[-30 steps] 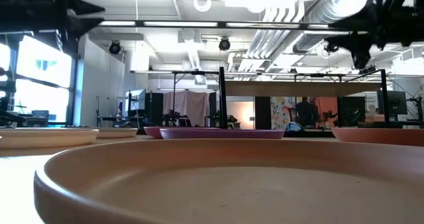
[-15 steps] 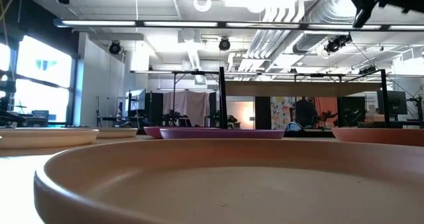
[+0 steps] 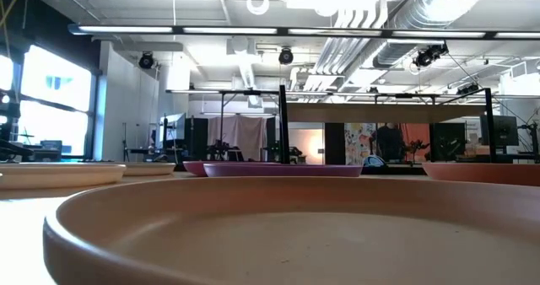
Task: Place and stack plates onto a shelf
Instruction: Put the orange plate on the shelf
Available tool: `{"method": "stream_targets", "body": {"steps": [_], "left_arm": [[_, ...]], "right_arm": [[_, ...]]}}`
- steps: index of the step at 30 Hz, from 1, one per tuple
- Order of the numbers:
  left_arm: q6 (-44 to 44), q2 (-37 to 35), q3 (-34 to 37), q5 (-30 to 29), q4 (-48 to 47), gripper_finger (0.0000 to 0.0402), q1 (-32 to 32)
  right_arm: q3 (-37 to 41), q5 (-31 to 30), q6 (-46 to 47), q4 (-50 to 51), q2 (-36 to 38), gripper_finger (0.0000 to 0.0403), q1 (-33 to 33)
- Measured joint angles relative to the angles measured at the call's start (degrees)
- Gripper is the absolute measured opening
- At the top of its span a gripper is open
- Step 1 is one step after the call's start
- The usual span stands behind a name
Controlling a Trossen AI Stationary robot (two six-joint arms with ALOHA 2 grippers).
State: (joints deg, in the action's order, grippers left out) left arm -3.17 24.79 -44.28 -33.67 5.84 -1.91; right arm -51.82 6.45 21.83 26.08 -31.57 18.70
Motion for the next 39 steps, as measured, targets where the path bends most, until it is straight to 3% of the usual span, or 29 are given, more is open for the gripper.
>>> {"method": "stream_targets", "body": {"steps": [4,9,20,29,39], "left_arm": [[3.93,-0.23,-0.18,0.00,-6.11,0.0111,0.00],[10.35,-0.30,-0.18,0.04,-14.09,0.0111,0.00],[15.17,-0.30,-0.18,0.07,-25.83,0.0111,0.00],[15.18,-0.30,-0.18,0.07,-27.07,0.0111,0.00],[15.79,-0.31,-0.18,0.04,-27.07,0.0111,0.01]], "right_arm": [[-7.19,0.71,11.77,16.15,-8.78,0.0142,0.00],[-11.39,4.71,21.45,27.40,-18.67,0.0142,-0.06],[-11.86,8.32,34.99,29.22,-33.45,0.0142,-10.67],[-11.86,-0.94,48.79,30.72,-43.08,0.0142,-22.10],[-11.86,-3.45,51.79,31.61,-54.38,0.0142,-29.25]]}}
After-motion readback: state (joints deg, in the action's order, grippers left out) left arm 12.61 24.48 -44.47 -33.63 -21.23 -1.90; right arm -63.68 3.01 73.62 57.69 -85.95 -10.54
